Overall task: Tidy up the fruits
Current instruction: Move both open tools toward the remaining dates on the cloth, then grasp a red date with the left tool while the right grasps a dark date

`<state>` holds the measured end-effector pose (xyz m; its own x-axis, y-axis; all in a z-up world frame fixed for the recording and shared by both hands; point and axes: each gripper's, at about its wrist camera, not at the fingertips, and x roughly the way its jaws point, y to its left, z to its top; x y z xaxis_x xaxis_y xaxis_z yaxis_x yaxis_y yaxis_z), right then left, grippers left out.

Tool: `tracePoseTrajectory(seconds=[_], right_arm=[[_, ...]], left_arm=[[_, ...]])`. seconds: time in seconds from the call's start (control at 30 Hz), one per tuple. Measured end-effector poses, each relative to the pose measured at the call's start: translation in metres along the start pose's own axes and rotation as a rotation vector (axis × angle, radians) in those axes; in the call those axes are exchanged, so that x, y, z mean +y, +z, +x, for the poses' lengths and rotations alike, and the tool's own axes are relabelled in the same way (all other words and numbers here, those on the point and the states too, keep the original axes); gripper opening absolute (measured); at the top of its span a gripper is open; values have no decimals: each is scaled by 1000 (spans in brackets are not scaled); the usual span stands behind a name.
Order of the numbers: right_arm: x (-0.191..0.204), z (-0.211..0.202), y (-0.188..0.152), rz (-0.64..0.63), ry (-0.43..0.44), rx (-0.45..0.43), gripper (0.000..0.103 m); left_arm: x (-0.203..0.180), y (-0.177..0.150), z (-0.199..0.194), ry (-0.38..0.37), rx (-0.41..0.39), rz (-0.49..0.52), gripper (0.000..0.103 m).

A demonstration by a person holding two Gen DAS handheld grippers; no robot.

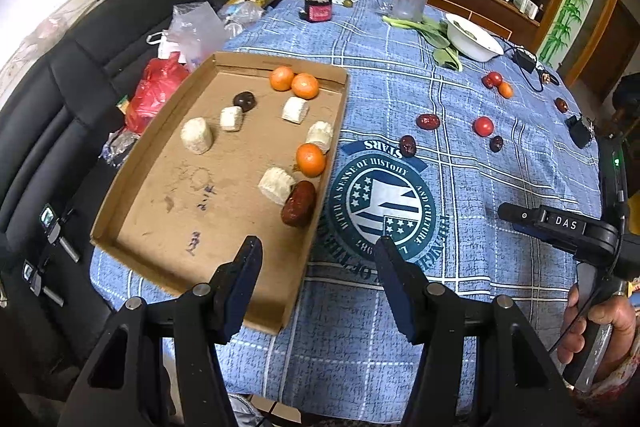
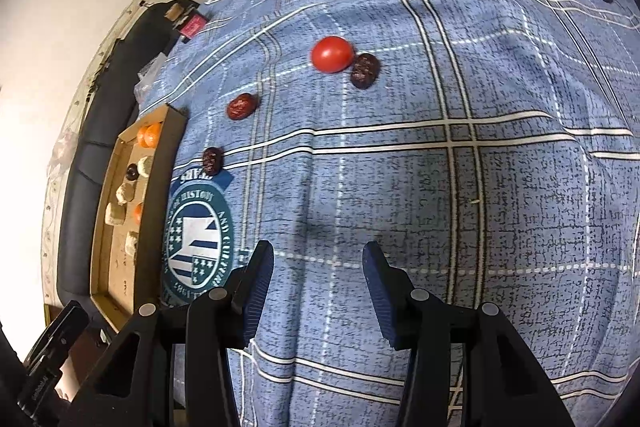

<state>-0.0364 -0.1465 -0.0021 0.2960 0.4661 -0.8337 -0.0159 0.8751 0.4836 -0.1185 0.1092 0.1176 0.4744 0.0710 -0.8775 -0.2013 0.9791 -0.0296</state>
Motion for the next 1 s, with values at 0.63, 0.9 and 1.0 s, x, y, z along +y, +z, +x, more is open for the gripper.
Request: tracePoseTrajectory(seconds=[0.63, 0.9, 1.0], right_arm=[[-1, -19, 31, -42, -73, -115, 50], [-10, -18, 58, -47, -135, -170, 50], [-9, -10, 68, -62, -145, -172, 50]], left_arm=[[-20, 44, 42, -170, 2, 46, 58], [-81, 77, 80, -267, -2, 175, 58], [-98, 88, 100, -280, 9, 201, 57]])
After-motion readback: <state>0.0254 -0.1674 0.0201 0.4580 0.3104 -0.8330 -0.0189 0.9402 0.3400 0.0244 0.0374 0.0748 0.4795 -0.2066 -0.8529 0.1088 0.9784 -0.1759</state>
